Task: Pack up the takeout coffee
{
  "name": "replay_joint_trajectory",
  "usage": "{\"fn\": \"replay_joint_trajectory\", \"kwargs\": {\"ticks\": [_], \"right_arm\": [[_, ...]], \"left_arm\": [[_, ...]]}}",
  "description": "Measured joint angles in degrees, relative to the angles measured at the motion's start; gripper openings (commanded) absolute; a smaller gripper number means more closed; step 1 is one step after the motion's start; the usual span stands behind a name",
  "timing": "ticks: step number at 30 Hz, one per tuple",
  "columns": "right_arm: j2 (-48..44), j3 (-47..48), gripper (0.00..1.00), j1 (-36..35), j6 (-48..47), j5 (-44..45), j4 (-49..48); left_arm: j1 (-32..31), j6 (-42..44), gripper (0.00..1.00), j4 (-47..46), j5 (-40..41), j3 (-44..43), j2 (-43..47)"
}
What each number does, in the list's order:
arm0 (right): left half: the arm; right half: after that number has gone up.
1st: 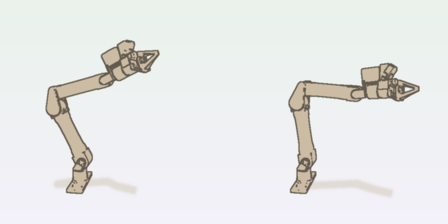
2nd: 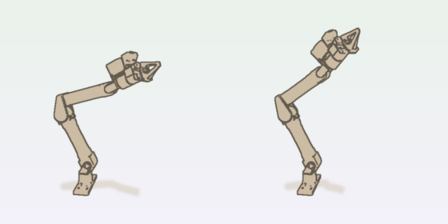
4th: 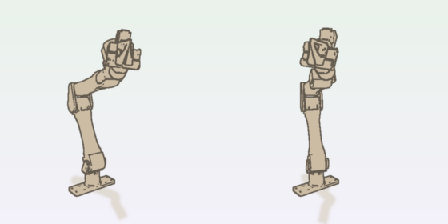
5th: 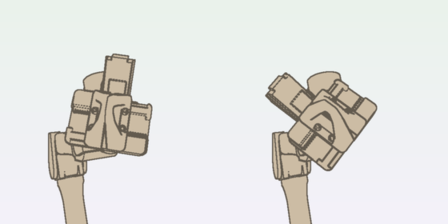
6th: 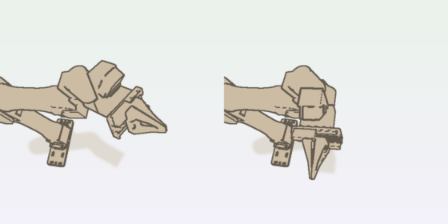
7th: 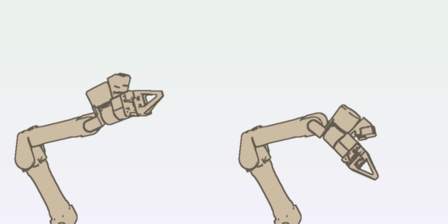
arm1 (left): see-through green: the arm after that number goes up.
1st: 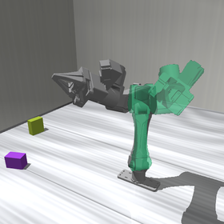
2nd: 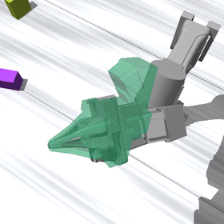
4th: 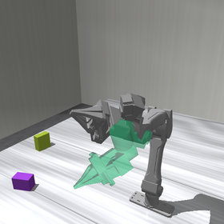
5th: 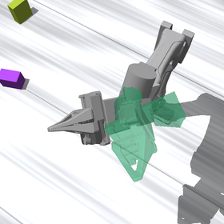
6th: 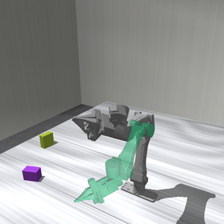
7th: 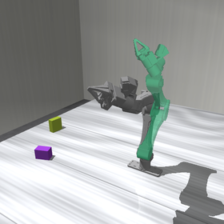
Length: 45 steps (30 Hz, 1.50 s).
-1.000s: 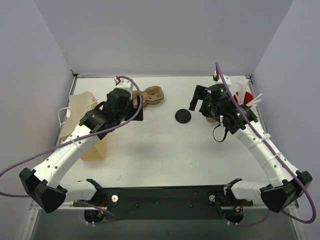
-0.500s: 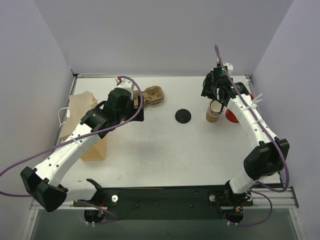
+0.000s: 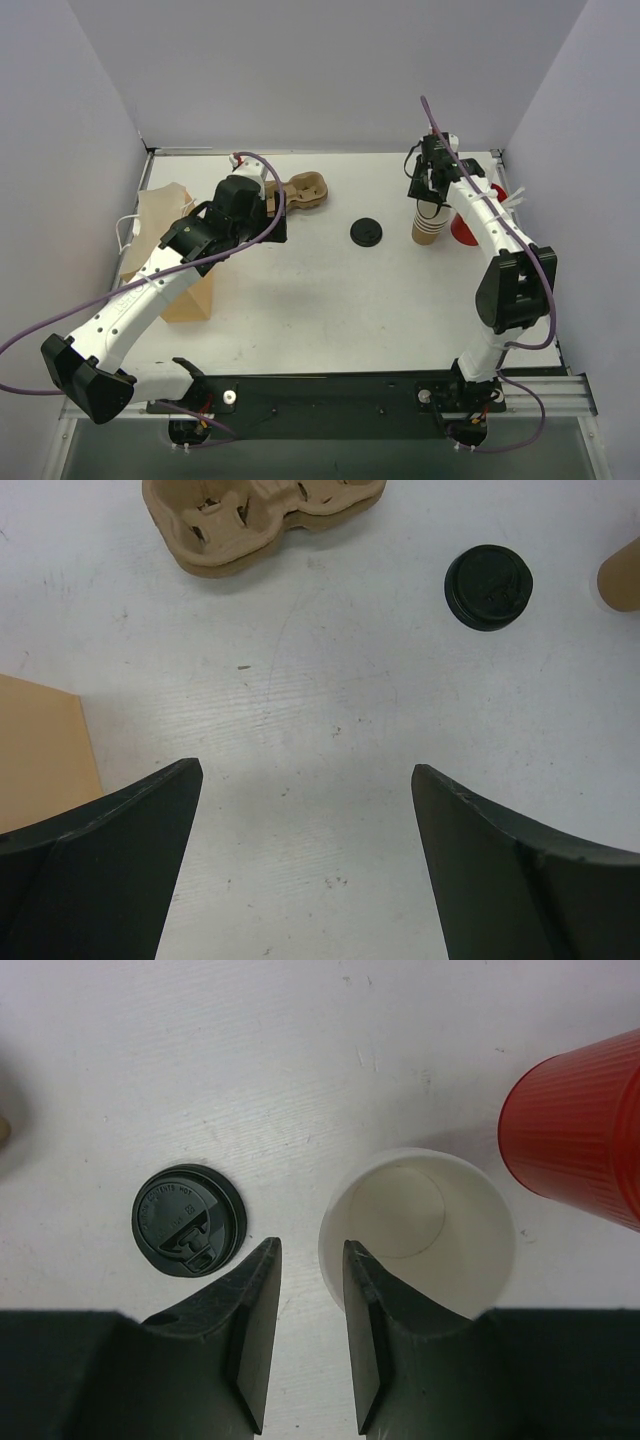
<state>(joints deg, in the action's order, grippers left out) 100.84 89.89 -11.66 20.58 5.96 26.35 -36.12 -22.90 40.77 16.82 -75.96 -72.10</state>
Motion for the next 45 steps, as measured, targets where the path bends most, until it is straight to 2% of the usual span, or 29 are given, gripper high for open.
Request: {"fn": "replay_joint_trajectory", "kwargs": {"ticks": [22, 31, 39, 45], "right_arm": [[1.88, -1.38, 0.23, 0.00, -0.11, 0.26, -0.07], [2.73, -2.14, 0.15, 0.00, -0.17, 0.70, -0.31], [2.99, -2.14, 0.01, 0.00, -0.70, 1.38, -0.31], [2.99, -1.68, 0.00, -0.07, -1.36, 3.43, 1.11]], "left_arm": [[0.72, -0.02, 0.97, 0.15, -0.59, 0.31, -0.02], [0.90, -0.02, 0.97, 0.17, -0.61, 0.33, -0.02], [1.11, -0.02, 0.98, 0.20, -0.61, 0.33, -0.02], [1.46, -0.02, 0.98, 0.20, -0.61, 0.33, -0.02]]}}
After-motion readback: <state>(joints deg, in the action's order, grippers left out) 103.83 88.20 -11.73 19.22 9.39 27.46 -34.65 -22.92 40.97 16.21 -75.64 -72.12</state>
